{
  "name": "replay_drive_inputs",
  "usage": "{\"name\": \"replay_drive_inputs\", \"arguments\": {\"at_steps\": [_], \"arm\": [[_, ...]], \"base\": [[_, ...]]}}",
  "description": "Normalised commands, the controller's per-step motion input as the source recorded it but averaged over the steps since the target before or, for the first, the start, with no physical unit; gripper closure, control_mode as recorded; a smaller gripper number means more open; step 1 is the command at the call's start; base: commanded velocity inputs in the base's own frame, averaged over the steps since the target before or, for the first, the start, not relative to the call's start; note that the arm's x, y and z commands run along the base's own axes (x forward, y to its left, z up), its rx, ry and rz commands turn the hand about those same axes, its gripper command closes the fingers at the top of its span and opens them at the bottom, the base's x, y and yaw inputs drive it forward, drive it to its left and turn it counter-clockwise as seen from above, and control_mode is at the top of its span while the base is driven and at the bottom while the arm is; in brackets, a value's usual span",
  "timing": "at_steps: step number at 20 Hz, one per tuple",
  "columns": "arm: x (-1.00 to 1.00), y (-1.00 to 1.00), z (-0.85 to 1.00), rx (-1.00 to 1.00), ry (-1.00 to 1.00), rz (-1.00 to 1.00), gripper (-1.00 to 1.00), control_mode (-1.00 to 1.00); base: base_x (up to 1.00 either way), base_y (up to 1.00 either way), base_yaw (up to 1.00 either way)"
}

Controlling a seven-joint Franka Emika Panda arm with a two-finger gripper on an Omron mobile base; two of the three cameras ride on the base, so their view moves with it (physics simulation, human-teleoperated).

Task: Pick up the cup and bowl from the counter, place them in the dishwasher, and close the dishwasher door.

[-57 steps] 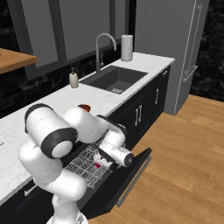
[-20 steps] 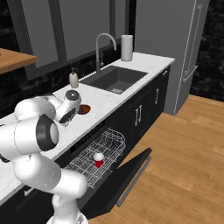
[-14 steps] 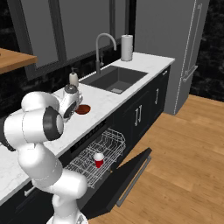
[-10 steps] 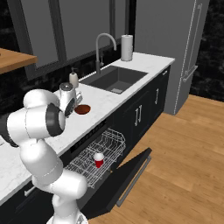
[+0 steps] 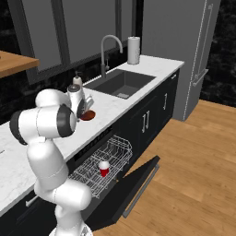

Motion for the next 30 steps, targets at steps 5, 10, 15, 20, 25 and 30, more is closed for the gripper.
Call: {"name": "replay_drive_inputs", "arguments": {"at_steps": [5, 10, 15, 20, 25, 30], "arm": [[0.40, 0.09, -0.08, 0.00, 0.03, -0.15, -1.00, -1.00], [0.31, 0.27, -0.04, 0.00, 0.08, -0.05, -1.00, -1.00], [0.02, 0.36, -0.06, 0.00, 0.07, -0.02, -1.00, -1.00], [0.00, 0.31, -0.18, 0.00, 0.09, -0.03, -1.00, -1.00], [0.07, 0.28, -0.26, 0.00, 0.10, -0.03, -1.00, -1.00], [0.29, 0.43, -0.15, 0.00, 0.07, -0.01, -1.00, -1.00]], "base": [[0.00, 0.00, 0.00], [0.00, 0.00, 0.00], [0.00, 0.00, 0.00], [0.00, 0.00, 0.00], [0.00, 0.00, 0.00], [0.00, 0.00, 0.00]]}}
